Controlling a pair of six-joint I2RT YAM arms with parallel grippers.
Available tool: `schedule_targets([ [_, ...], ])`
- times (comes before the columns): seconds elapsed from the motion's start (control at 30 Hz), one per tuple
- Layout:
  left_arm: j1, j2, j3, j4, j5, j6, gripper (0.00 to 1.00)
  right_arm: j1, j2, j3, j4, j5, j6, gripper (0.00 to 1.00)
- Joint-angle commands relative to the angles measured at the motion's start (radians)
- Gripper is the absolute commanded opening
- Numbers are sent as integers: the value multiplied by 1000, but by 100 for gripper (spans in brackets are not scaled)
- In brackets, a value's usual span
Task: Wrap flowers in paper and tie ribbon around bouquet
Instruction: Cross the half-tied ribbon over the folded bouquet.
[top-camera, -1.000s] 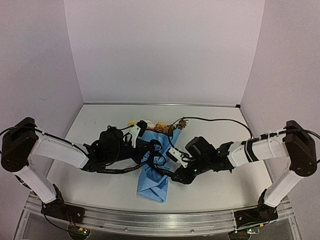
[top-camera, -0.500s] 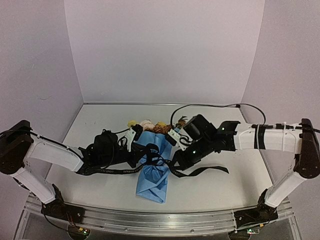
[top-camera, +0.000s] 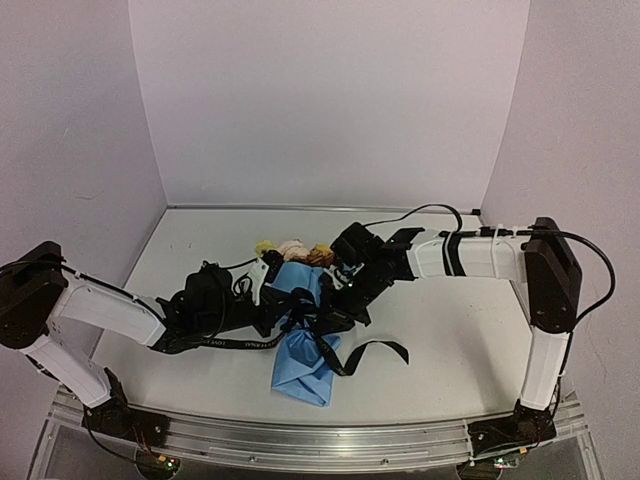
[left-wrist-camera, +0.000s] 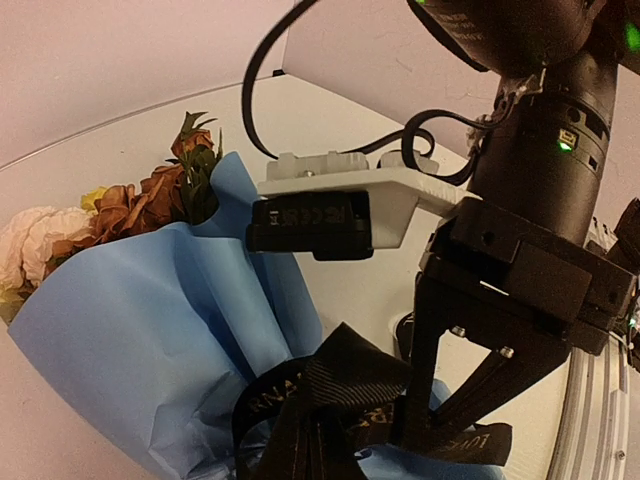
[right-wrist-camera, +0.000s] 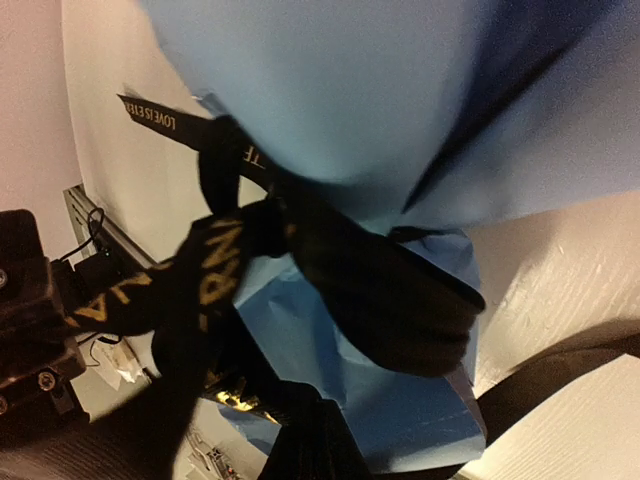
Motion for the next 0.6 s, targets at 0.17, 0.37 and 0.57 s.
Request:
schedule_targets([
  [0.17,4,-29,-35,137,16,-14,1,-12,18,51,-9,9,171,0],
  [0.37,4,-37,-42,130,64,16,2,-13,72,128,-11,0,218,0],
  [0.57,4,-53,-49,119,77,35,2,-21,140,186,-16,-37,291,0],
])
